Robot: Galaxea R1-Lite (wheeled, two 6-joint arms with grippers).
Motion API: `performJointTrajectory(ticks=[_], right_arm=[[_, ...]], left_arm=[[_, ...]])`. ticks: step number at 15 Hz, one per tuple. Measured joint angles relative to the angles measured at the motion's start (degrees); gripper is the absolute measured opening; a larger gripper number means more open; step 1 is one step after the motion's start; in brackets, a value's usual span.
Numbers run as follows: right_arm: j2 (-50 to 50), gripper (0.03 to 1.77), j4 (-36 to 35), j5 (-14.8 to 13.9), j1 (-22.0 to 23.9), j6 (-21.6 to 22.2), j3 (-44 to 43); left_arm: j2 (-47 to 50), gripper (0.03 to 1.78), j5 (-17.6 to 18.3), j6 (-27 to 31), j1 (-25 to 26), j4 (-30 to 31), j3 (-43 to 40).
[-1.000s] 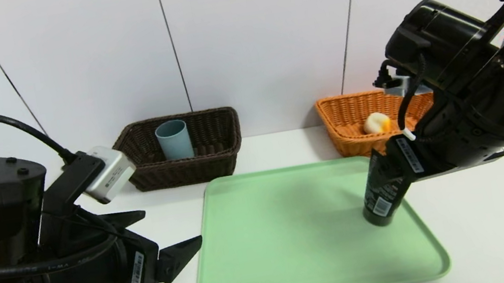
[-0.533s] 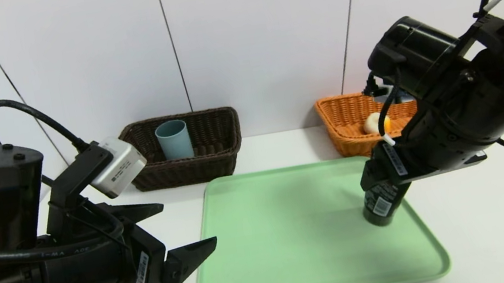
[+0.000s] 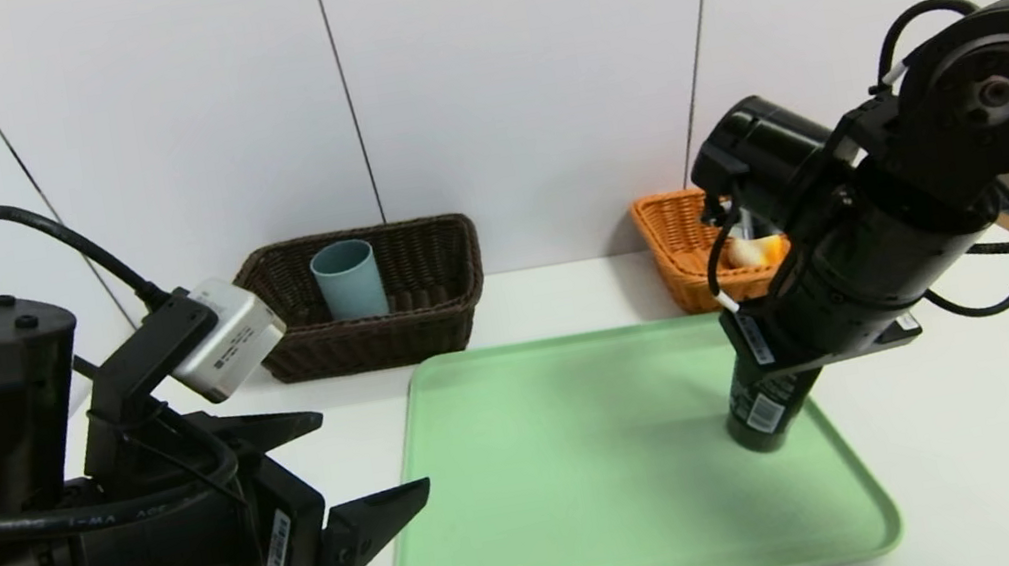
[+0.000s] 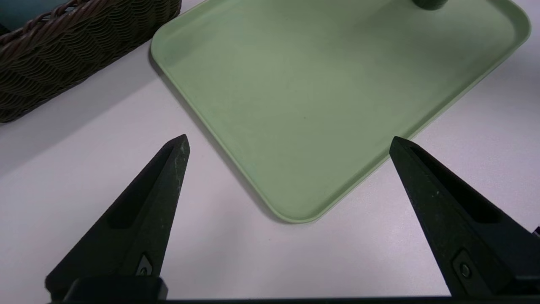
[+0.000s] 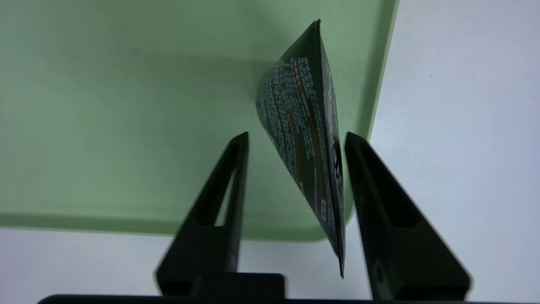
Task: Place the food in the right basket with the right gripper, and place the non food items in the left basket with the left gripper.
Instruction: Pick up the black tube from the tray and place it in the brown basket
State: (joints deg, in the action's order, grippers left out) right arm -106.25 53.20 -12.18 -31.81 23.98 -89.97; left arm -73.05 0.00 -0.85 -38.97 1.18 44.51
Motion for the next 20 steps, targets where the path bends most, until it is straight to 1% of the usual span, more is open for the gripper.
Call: performJointTrajectory(ticks=[1,7,14,16,18,20], right_arm=[[-0.7,0.16,-0.3,0.0,0.1,0.1,0.0],[-2.4,0.17,-0.9,0.2,0.8,0.0,0.1],[2.6,0.17,-2.8,0.8,0.8,0.6,-4.1],[3.7,0.17,-5.6,0.9,0.6,0.8,-5.8],[4.4,0.17,-10.0,1.2,0.3,0.9,-7.8],[4.6,0.17,-16.2,2.6,0.0,0.8,-8.9]], left_arm=[[0.0,1.69,0.0,0.0,0.0,0.0,0.0],[0.0,1.69,-0.2,0.0,0.1,0.0,-0.4],[0.5,1.69,-0.2,0.0,0.2,0.0,-0.5],[0.6,1.69,-0.1,0.0,0.2,0.0,-0.8],[0.9,1.69,-0.2,0.0,0.7,0.0,-1.0],[1.5,1.69,-0.2,0.0,2.3,0.0,-1.0]])
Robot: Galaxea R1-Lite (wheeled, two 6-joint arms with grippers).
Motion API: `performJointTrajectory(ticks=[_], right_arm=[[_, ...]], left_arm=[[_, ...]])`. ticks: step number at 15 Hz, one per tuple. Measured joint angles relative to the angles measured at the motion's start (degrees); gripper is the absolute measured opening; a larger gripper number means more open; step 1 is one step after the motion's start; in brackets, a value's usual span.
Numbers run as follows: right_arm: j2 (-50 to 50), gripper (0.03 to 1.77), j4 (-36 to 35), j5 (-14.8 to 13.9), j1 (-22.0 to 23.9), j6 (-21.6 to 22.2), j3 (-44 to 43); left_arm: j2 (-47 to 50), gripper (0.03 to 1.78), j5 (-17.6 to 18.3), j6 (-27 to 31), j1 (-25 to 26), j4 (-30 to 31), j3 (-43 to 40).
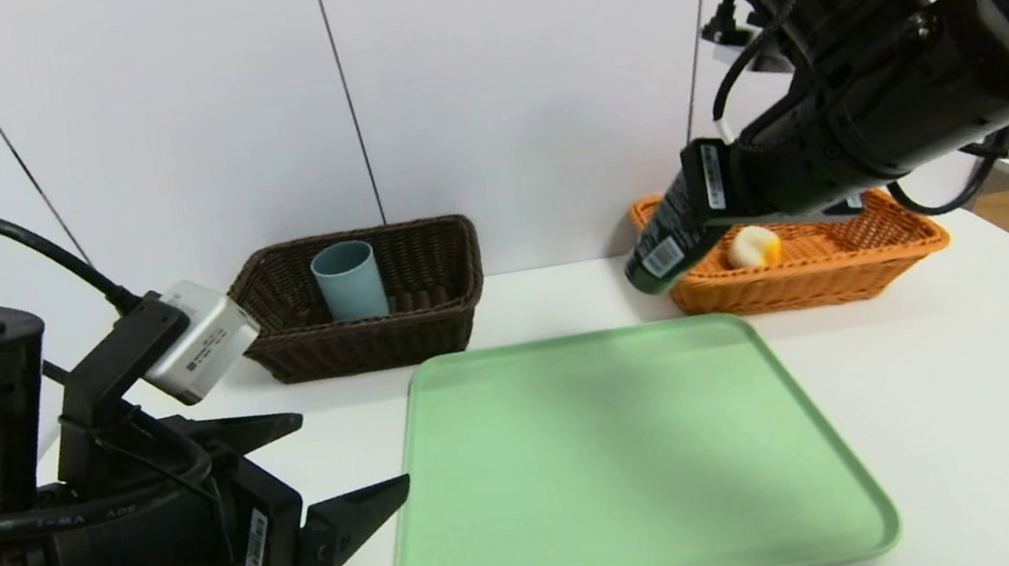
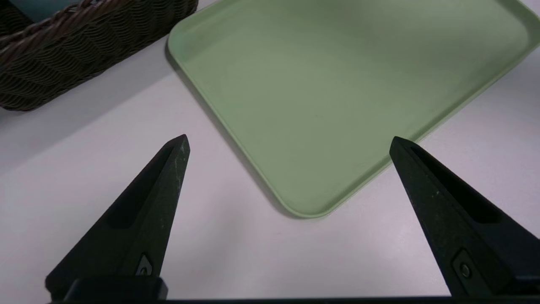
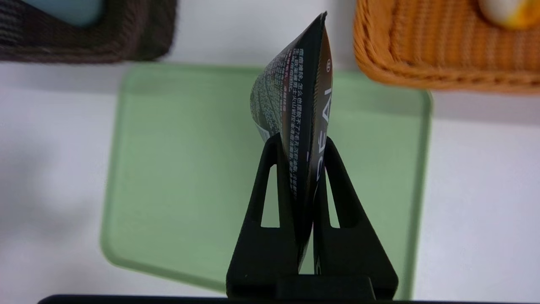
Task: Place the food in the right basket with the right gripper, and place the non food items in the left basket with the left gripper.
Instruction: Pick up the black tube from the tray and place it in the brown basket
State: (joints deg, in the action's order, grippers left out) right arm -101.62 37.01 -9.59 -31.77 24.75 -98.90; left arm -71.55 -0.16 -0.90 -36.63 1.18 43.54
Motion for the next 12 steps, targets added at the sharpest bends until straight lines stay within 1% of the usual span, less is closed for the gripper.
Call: performJointTrajectory(ticks=[3,5,9,11,12], right_arm=[[-1.3,0.17,-9.5,4.5,-1.0,-0.5,-0.7],[-4.1,0.17,-13.5,5.3,-1.7,-1.0,-2.8],[-11.9,0.17,-15.5,6.2,-2.8,-2.4,-11.2],[-15.4,0.17,-19.8,8.7,-3.2,-5.5,-12.7],[-17.0,0.17,-21.9,9.4,-3.5,-6.6,-13.0]], left_arm=[[0.6,1.69,0.0,0.0,1.9,-0.1,0.0],[0.8,1.69,0.0,0.0,2.8,-0.1,-0.1],[1.5,1.69,0.0,0.1,4.4,-0.1,-0.9],[2.1,1.69,0.0,0.2,4.8,-0.1,-1.8],[2.3,1.69,0.0,0.2,4.9,-0.1,-2.1]])
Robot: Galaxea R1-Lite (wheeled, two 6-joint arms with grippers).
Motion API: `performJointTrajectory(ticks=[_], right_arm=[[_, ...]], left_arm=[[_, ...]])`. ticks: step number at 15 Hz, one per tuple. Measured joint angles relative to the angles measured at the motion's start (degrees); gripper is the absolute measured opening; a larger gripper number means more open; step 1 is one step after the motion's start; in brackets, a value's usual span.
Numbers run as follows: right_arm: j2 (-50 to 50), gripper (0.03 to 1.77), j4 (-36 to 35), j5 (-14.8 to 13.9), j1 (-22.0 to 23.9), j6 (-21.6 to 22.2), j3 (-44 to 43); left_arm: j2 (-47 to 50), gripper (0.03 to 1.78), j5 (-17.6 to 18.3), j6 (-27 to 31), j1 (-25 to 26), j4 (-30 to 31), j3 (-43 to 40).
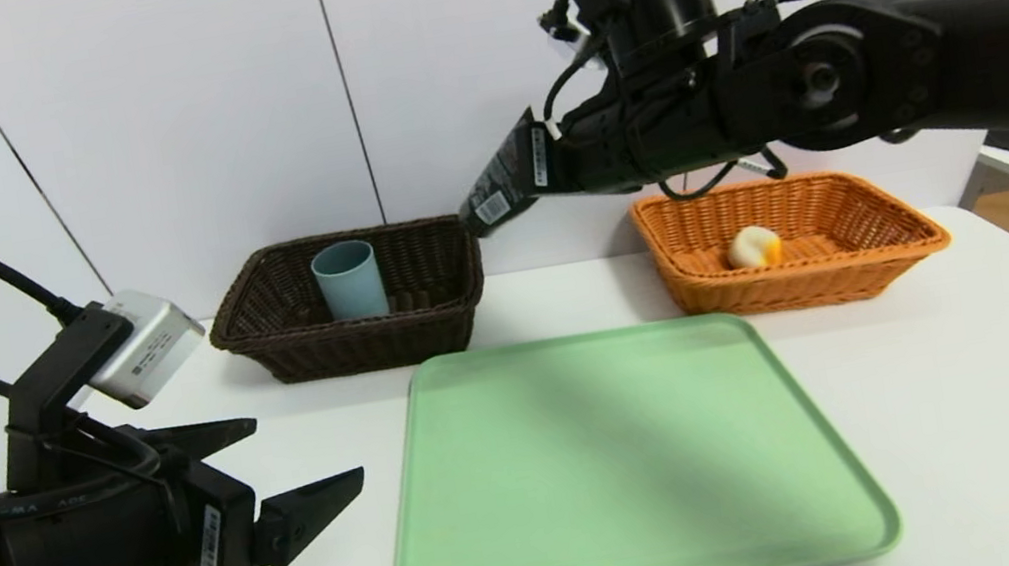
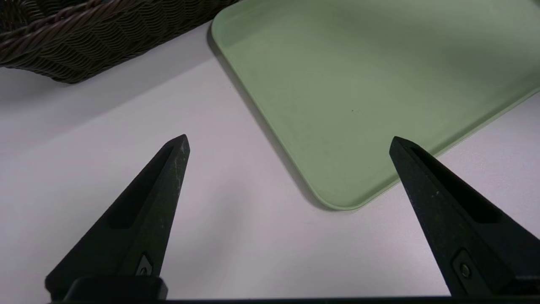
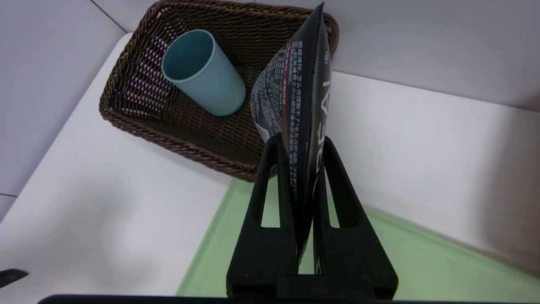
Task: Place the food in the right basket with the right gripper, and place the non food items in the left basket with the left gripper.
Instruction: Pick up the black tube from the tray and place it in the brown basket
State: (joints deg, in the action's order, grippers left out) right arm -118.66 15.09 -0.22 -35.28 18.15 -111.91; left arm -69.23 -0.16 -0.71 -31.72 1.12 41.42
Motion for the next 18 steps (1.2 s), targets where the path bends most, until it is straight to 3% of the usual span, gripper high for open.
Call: performJointTrajectory(ticks=[4,7,16,17,18], right_arm=[[-4.3,0.17,-4.2,0.4,-0.6,-1.2,-0.2],[-5.8,0.17,-5.0,2.3,-0.9,-3.5,-0.2],[-7.1,0.16,-5.3,2.5,-3.5,-5.5,-0.2],[-7.2,0.19,-5.3,2.5,-3.6,-5.5,-0.2],[-7.2,0.37,-5.4,2.5,-3.6,-5.5,-0.2]], left_arm=[[0.3,1.69,0.0,0.0,0.1,0.1,-0.5],[0.4,1.69,0.0,-0.1,0.0,0.1,-1.4],[1.5,1.69,0.1,-0.3,0.0,0.1,-3.8],[1.6,1.69,0.1,-0.3,0.0,0.1,-3.9],[1.7,1.69,0.1,-0.3,0.0,0.1,-3.9]])
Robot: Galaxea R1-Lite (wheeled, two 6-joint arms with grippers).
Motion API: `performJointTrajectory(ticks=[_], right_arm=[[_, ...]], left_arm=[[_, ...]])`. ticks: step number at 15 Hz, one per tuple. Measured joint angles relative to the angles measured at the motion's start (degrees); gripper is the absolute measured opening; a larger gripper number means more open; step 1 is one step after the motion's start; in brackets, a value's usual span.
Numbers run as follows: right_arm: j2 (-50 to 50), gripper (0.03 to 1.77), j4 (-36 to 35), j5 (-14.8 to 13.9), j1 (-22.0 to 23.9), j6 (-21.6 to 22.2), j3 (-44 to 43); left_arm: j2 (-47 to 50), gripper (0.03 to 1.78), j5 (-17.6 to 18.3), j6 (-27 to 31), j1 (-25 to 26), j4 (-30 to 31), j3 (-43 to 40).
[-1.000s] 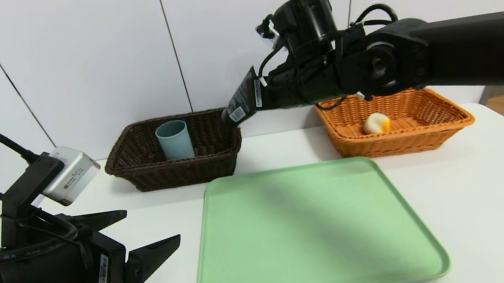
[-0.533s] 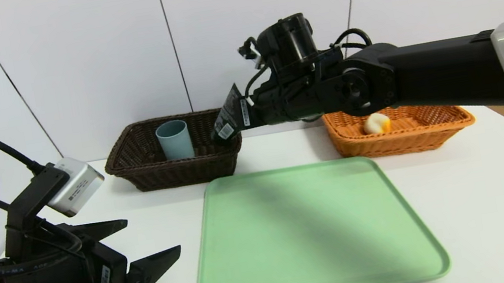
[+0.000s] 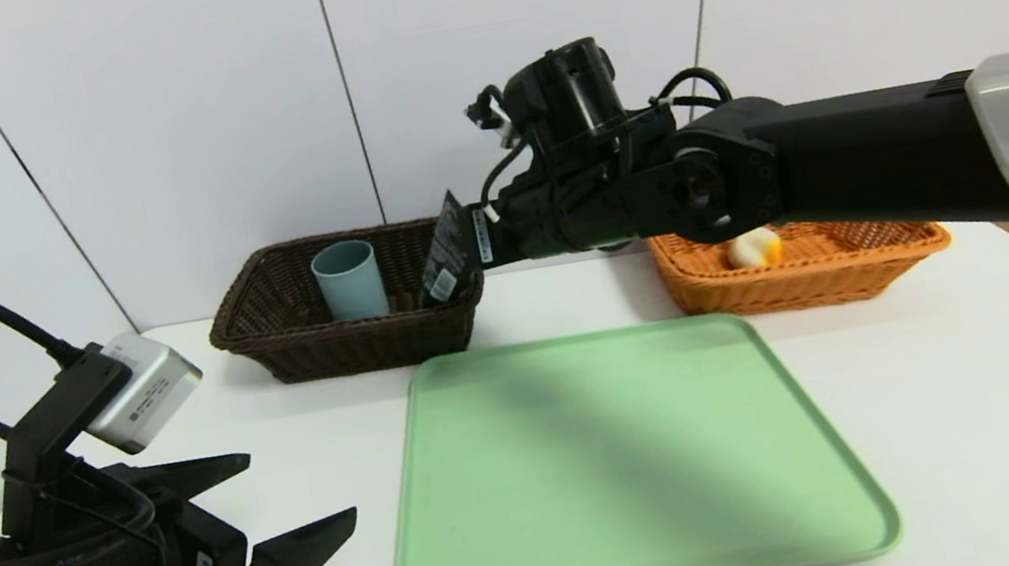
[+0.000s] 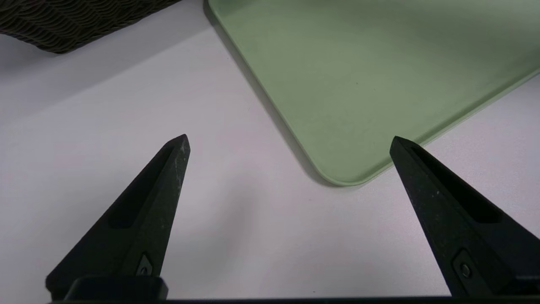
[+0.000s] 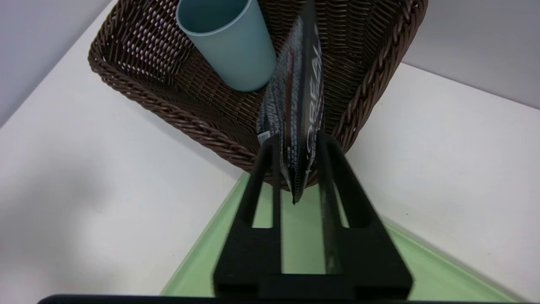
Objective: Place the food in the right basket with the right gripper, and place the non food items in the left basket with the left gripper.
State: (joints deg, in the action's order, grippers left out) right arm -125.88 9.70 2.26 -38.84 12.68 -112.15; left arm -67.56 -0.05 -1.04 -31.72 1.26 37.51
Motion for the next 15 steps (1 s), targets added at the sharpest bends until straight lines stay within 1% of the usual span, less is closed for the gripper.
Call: performJointTrajectory(ticks=[2,4,7,11,13,15], right_arm=[[-0.1,0.67,-0.6,-0.6,-0.2,0.1,0.0],[-0.2,0.91,-1.7,-0.6,-0.3,0.0,0.0],[0.1,1.17,-1.7,-0.7,-0.2,0.0,0.0],[1.8,1.39,-0.6,-0.6,1.2,0.3,0.0],[3.5,1.46,1.2,-0.7,3.3,0.7,0.1],[5.5,1.51,4.6,-1.0,6.0,1.5,0.4]], left_arm=[[0.0,1.69,0.0,0.0,0.0,0.0,-0.1],[0.0,1.69,0.0,0.0,0.0,0.0,-0.1],[0.2,1.69,0.0,0.0,0.0,0.0,-0.1],[0.4,1.69,-0.1,-0.1,0.1,0.0,-0.1],[0.6,1.69,-0.2,-0.1,0.3,0.0,0.0],[1.0,1.69,-0.3,0.2,0.5,0.0,0.1]])
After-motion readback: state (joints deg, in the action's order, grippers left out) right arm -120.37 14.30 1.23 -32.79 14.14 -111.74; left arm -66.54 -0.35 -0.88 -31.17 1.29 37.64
